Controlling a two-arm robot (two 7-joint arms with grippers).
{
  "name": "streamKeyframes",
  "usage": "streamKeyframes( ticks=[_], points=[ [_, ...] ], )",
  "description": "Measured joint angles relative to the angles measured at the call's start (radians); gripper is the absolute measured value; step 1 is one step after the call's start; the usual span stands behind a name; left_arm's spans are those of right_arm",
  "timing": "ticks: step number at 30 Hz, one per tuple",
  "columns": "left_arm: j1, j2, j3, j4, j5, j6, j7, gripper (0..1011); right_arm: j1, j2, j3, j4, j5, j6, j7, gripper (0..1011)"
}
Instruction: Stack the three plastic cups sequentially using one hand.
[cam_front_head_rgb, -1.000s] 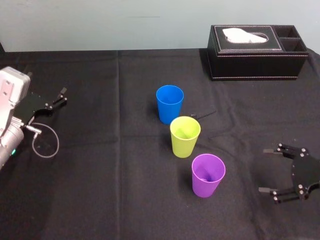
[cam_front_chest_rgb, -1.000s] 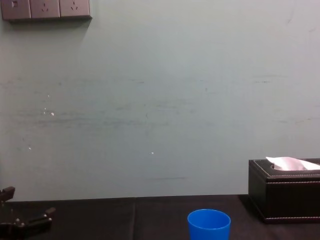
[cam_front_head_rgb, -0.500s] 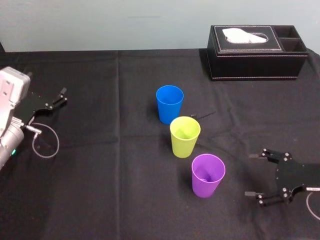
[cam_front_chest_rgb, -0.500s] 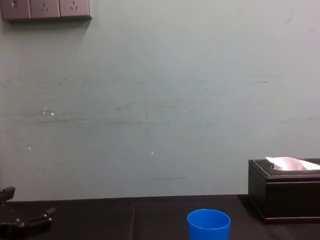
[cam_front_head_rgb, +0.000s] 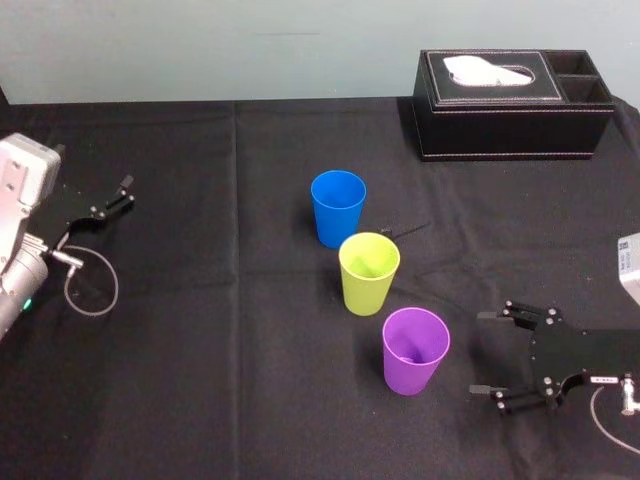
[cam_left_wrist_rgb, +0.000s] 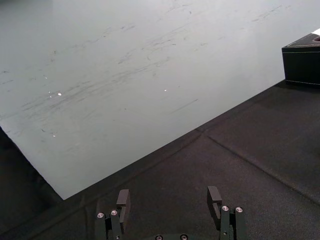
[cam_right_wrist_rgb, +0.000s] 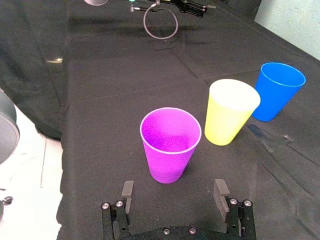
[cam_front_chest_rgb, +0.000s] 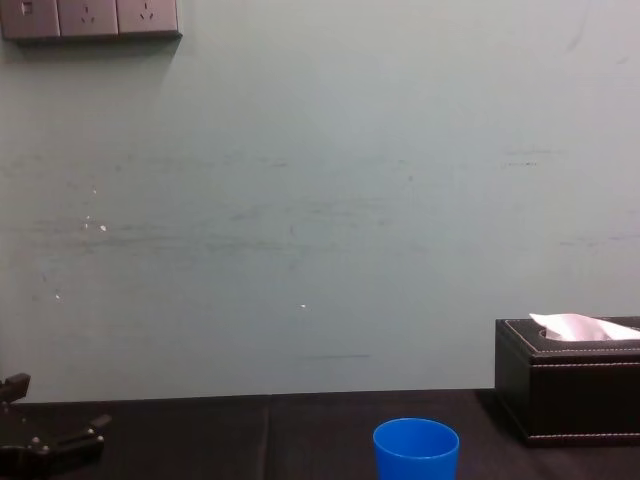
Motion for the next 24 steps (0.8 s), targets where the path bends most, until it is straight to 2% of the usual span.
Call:
streamKeyframes(
  ticks=[24],
  points=[
    [0.0,0.0,0.0,0.0,0.0,0.0,0.0,1010,0.079,-0.063,-0.086,0.035,-0.012,0.015,-0.012,1000]
  ],
)
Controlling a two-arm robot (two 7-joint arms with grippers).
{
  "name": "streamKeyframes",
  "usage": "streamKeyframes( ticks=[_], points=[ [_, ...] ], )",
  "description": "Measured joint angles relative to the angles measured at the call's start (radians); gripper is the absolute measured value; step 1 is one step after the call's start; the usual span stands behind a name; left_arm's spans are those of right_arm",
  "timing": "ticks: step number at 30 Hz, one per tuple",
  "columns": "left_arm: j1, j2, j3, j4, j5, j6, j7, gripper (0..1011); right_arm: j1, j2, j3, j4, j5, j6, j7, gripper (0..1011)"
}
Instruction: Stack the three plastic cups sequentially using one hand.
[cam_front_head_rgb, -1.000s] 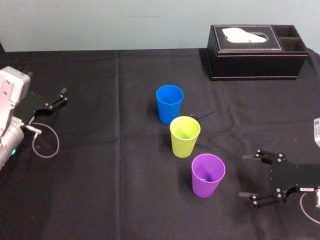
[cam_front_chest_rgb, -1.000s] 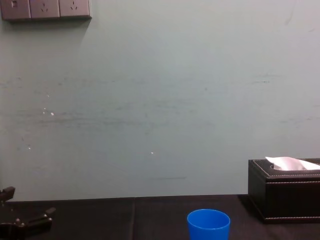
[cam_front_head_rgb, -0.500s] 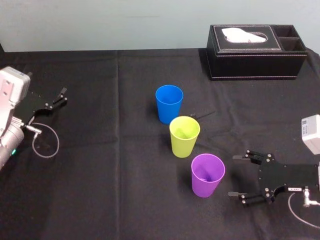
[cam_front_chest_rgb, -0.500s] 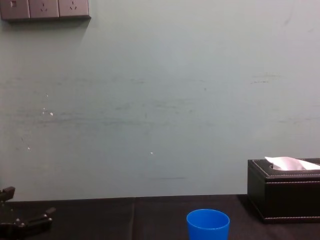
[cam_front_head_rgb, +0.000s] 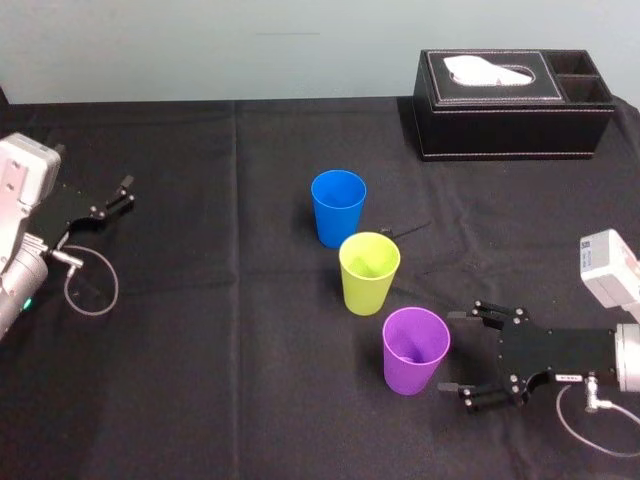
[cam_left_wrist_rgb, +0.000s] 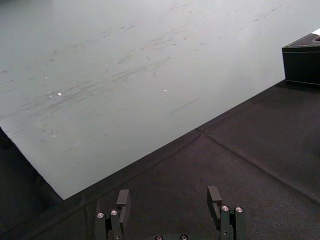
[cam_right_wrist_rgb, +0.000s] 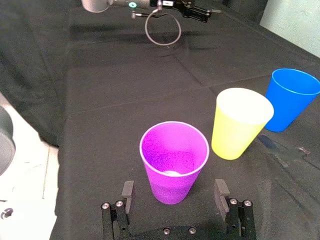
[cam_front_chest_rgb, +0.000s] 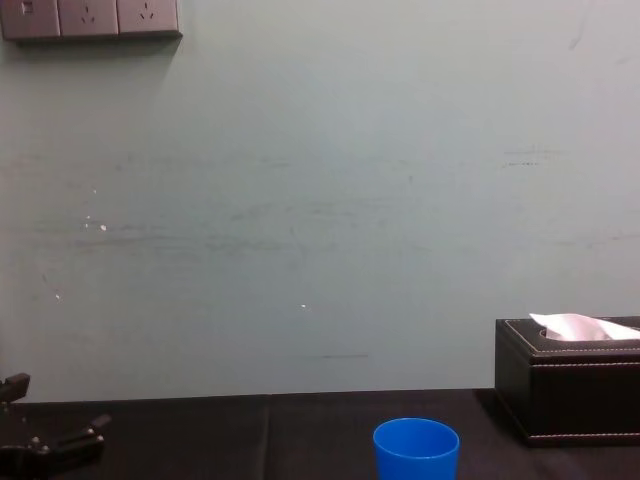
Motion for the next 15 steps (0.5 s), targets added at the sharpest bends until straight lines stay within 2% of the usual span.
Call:
streamKeyframes(
  ticks=[8,15],
  points=[
    [0.0,0.0,0.0,0.0,0.0,0.0,0.0,1010,0.023,-0.026,-0.016,0.016,0.001,0.01,-0.015,1000],
    [0.0,0.0,0.0,0.0,0.0,0.0,0.0,1010,0.035,-0.034,-0.032,0.017,0.007,0.008,-0.005,1000]
  ],
)
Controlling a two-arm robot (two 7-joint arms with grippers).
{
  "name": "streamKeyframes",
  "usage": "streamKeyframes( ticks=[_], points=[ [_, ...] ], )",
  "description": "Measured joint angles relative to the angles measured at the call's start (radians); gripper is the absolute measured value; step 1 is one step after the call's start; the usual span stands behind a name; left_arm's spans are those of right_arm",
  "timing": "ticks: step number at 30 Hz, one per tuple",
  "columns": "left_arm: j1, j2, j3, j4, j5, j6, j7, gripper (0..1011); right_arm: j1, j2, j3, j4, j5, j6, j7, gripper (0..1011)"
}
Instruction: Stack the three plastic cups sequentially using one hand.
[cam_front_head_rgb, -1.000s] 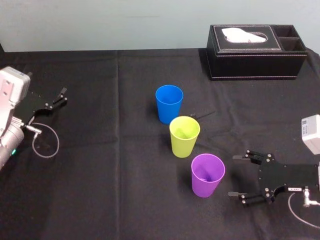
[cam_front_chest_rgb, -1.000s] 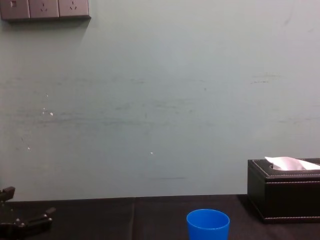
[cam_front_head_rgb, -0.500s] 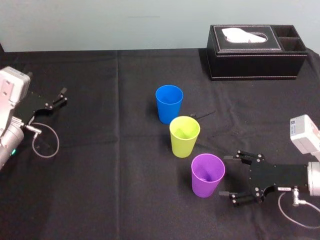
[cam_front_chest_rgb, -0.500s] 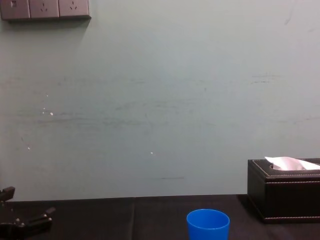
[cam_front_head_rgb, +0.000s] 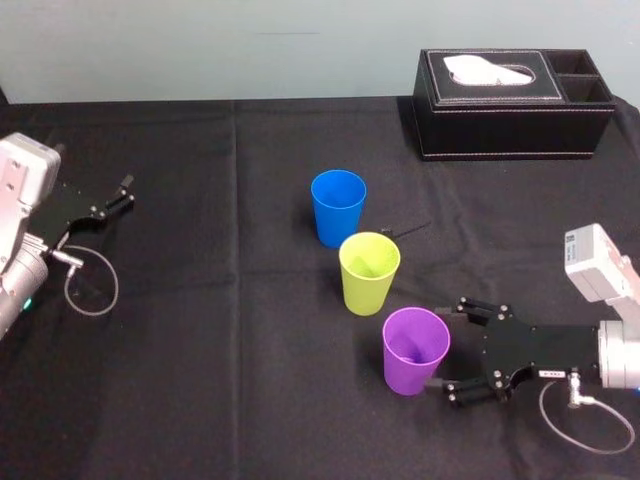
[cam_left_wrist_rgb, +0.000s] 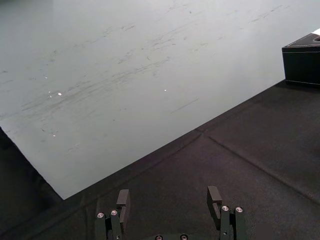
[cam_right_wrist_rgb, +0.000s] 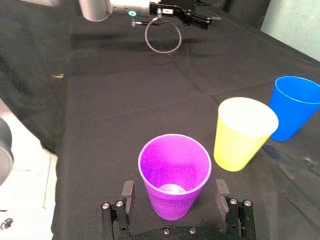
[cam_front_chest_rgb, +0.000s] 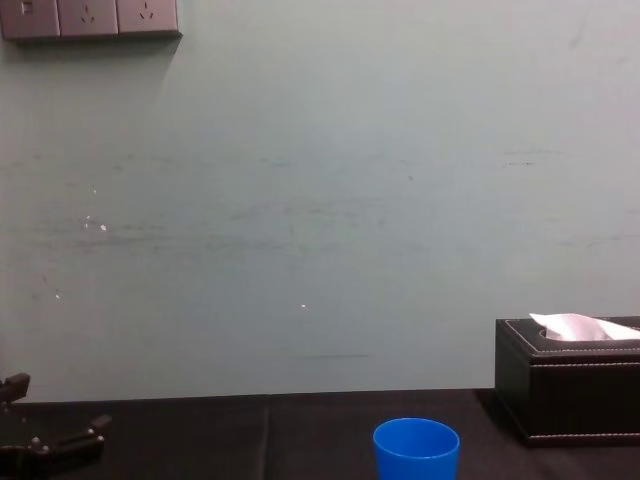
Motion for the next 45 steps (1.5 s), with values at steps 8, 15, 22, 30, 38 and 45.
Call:
streamKeyframes(
  ticks=[8,15,22,30,38,45],
  points=[
    [0.0,0.0,0.0,0.0,0.0,0.0,0.0,1010,0.007,-0.003,-0.013,0.0,0.005,-0.002,0.003,1000],
    [0.0,0.0,0.0,0.0,0.0,0.0,0.0,1010,0.013,-0.017,-0.024,0.008,0.005,0.002,-0.007,1000],
    [0.0,0.0,0.0,0.0,0.0,0.0,0.0,1010,0.02,-0.027,-0.032,0.011,0.005,0.006,-0.014,1000],
    [0.0,0.0,0.0,0.0,0.0,0.0,0.0,1010,0.026,-0.032,-0.039,0.014,0.003,0.01,-0.019,1000],
    [0.0,0.0,0.0,0.0,0.0,0.0,0.0,1010,0.032,-0.034,-0.045,0.015,-0.002,0.013,-0.019,1000],
    [0.0,0.0,0.0,0.0,0.0,0.0,0.0,1010,0.03,-0.034,-0.043,0.015,-0.002,0.013,-0.019,1000]
  ],
)
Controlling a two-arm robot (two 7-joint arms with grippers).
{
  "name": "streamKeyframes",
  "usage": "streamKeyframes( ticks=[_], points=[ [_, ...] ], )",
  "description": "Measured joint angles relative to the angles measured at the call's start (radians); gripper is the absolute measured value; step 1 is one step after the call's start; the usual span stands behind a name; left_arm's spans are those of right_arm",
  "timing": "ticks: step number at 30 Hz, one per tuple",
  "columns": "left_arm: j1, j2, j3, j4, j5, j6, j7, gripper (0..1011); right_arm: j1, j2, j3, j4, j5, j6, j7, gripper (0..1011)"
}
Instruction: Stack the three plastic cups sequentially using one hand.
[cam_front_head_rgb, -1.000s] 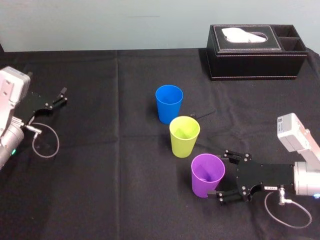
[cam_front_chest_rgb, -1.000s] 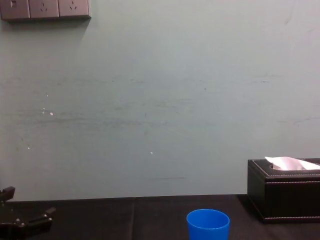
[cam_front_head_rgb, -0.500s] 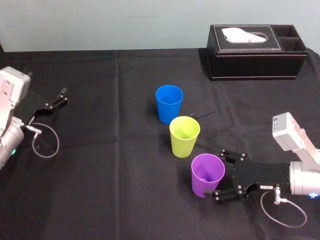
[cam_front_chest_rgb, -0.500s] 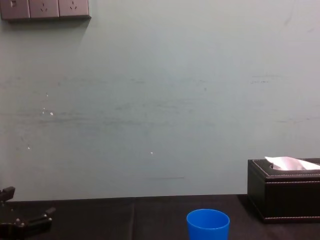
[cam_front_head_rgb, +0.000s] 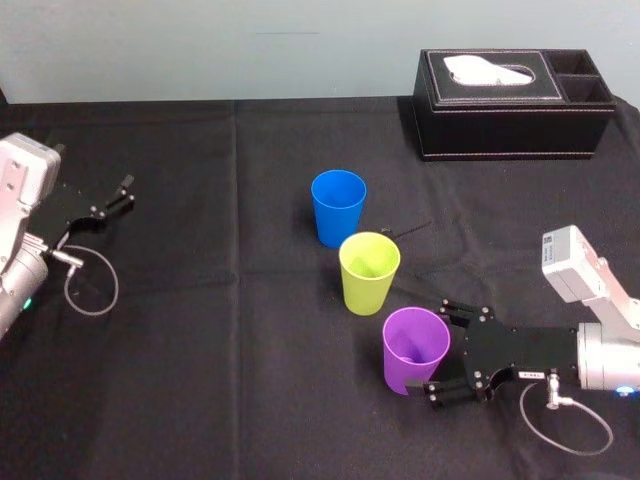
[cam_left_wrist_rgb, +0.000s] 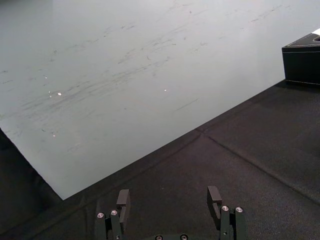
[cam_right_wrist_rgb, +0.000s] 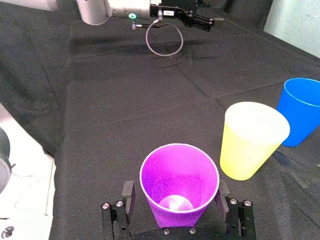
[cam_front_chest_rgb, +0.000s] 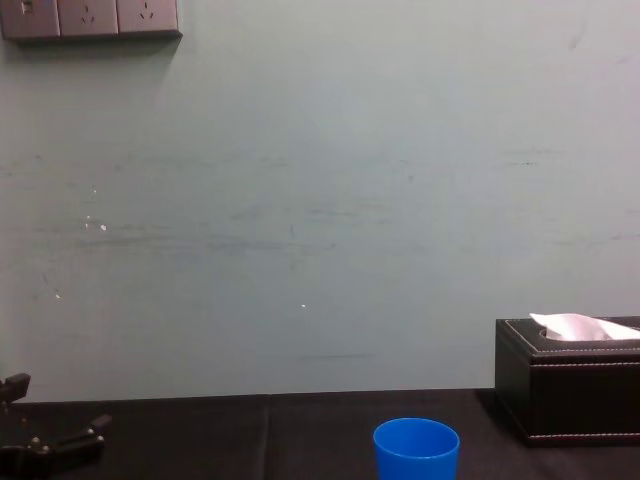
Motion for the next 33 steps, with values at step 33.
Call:
streamKeyframes(
  ticks=[33],
  points=[
    [0.0,0.0,0.0,0.0,0.0,0.0,0.0,1010,-0.002,0.001,0.002,-0.001,0.002,-0.002,0.0,729]
  ],
)
